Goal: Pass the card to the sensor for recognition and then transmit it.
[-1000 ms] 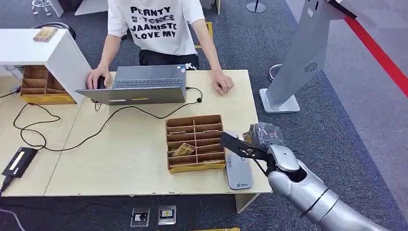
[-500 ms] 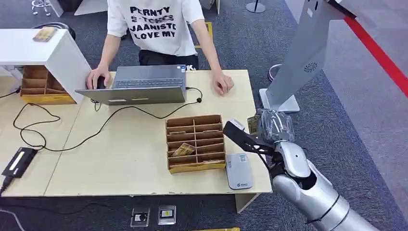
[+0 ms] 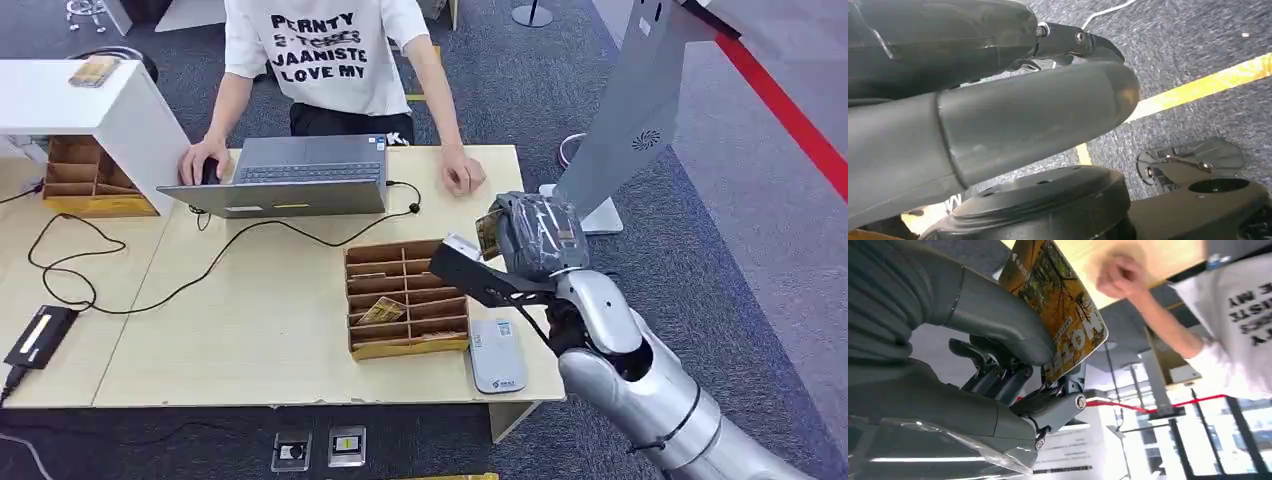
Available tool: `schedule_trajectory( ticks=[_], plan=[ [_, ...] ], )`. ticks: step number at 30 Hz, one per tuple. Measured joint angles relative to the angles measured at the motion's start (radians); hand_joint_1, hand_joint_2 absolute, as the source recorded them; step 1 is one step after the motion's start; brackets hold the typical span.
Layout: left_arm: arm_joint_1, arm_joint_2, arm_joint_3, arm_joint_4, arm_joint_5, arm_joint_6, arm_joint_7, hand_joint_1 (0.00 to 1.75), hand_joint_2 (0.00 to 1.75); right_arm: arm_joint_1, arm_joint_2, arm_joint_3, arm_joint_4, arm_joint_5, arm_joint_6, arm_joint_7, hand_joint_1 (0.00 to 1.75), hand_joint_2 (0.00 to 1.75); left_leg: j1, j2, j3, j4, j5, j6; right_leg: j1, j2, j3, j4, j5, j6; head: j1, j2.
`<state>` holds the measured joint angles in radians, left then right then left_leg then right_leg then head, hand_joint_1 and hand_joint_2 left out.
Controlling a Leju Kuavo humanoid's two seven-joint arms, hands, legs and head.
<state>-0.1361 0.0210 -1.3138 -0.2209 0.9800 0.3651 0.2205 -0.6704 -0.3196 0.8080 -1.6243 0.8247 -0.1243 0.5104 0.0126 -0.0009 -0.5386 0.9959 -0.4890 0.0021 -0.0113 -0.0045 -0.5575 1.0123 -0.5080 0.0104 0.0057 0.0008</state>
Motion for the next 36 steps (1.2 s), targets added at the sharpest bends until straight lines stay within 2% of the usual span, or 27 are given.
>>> schedule_trajectory(
  ticks=[6,12,23,36],
  plan=[
    [-0.003,0.0,-0.008,0.0,-0.023,-0.007,0.002,0.0,0.0,-0.083,0.046,0.024,0.014,-0.037,0.026,-0.022,1.75,1.75,0.0,0.0,0.0,0.0,0.0,0.0,0.0,0.0,0.0,0.0,0.0,0.0,0.0,0.0],
    [-0.024,0.024,-0.01,0.002,-0.031,-0.099,0.011,0.0,0.0,-0.169,0.111,0.048,0.085,-0.059,0.028,-0.089,1.75,1.75,0.0,-0.001,-0.001,0.0,0.001,-0.001,0.0,-0.001,0.0,0.0,0.0,0.0,0.0,0.0],
    [-0.058,0.036,-0.019,0.005,-0.077,-0.117,0.04,0.0,0.0,-0.281,0.213,0.066,0.266,-0.071,0.059,-0.107,1.75,1.75,0.0,-0.001,-0.001,0.0,0.002,0.0,0.0,-0.001,0.0,0.001,0.0,0.0,0.0,0.0],
    [-0.085,0.036,-0.05,0.006,-0.115,-0.141,0.063,0.0,0.0,-0.338,0.232,0.064,0.409,-0.075,0.054,-0.07,1.75,1.75,0.0,-0.001,-0.001,0.0,0.002,0.0,0.0,-0.001,0.0,0.001,0.0,0.0,0.0,0.0]
  ],
)
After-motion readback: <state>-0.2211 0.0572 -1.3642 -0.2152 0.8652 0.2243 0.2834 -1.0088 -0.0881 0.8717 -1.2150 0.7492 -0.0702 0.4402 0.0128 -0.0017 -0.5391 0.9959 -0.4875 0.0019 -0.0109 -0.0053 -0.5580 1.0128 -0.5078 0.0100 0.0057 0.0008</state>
